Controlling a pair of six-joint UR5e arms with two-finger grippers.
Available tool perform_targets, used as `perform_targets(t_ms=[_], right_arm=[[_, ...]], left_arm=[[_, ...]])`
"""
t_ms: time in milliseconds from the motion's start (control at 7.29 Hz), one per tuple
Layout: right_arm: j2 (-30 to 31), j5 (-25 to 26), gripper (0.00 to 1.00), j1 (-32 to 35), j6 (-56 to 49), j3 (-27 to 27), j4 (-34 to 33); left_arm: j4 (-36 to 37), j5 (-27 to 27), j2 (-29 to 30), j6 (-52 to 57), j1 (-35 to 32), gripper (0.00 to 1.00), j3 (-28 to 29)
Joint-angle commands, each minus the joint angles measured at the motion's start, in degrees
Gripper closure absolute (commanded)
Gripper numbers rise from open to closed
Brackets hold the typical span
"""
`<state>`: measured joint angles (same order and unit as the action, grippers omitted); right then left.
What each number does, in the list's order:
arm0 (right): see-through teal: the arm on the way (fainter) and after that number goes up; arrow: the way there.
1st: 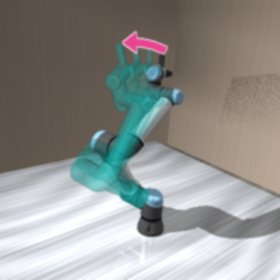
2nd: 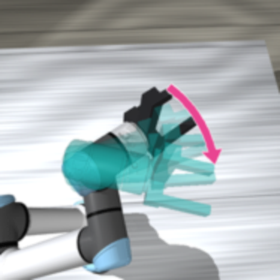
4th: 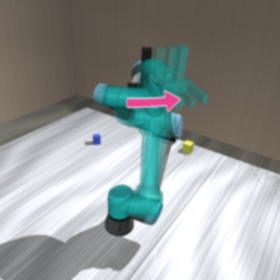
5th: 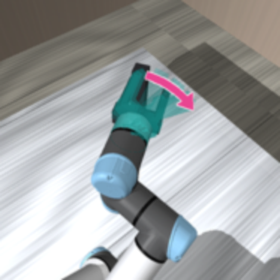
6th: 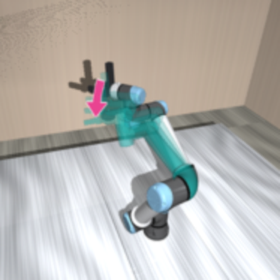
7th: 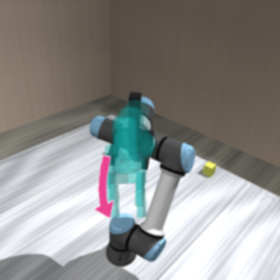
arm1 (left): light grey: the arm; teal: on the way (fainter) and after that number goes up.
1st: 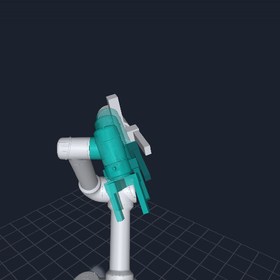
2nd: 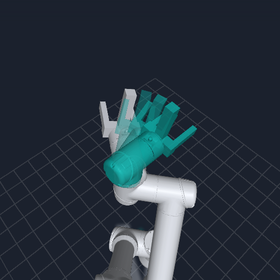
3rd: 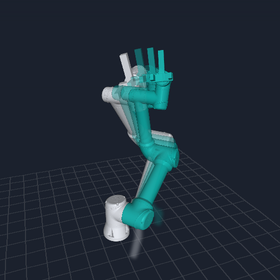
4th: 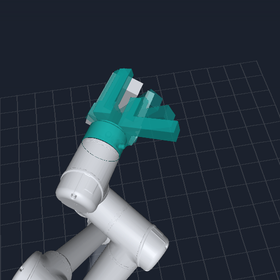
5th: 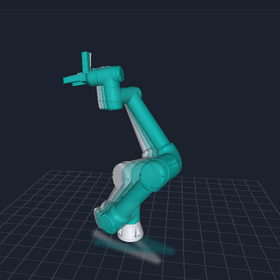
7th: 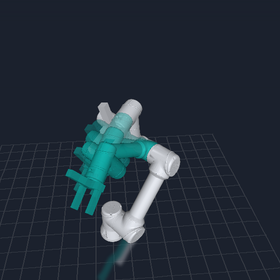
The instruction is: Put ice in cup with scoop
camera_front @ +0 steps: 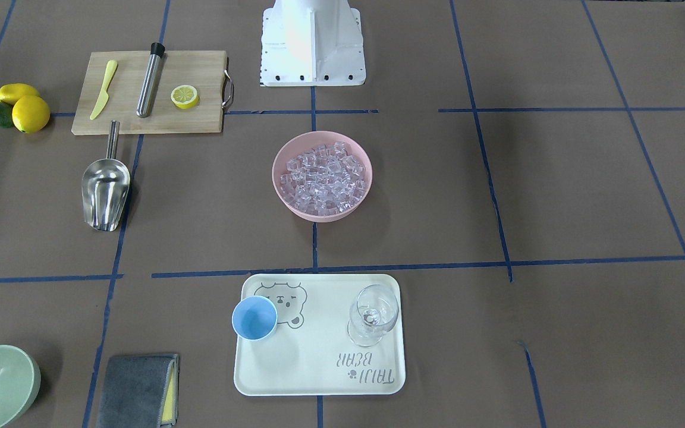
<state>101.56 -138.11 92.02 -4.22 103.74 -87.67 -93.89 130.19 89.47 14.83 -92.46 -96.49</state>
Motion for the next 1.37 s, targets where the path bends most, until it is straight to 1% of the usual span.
perform_targets(t_ms=[0, 274, 549, 686, 960, 1097, 1235], right_arm=[[-0.65, -0.06, 0.0, 0.0, -1.05, 0.14, 0.13], [-0.84, 0.21, 0.0, 0.0, -0.97, 0.41, 0.13], [-1.18, 0.21, 0.0, -0.96, -0.27, 0.49, 0.13], [-1.45, 0.21, 0.0, -1.14, -0.09, 0.41, 0.13], [-1.54, 0.04, 0.0, -1.14, 0.0, 0.41, 0.13], [-1.45, 0.03, 0.0, -1.06, 0.0, 0.49, 0.13], [-1.54, 0.03, 0.0, -1.05, 0.0, 0.49, 0.13]], left_arm=[[-10.21, 1.38, 0.44, -0.5, 0.09, 0.0, 0.95], [-16.99, 5.32, 0.96, -4.27, 0.27, 0.0, 1.3], [-23.5, 5.6, 0.88, -5.86, 1.84, 0.0, 0.26], [-26.06, 5.52, 0.88, -5.34, 4.55, 0.0, 0.25], [-40.52, 5.43, 0.97, -6.04, 11.92, 0.0, 0.43], [-44.33, 5.43, 0.97, -6.04, 14.91, 0.0, 0.43], [-50.2, 5.25, 0.97, -6.91, 18.16, 0.0, 0.43]])
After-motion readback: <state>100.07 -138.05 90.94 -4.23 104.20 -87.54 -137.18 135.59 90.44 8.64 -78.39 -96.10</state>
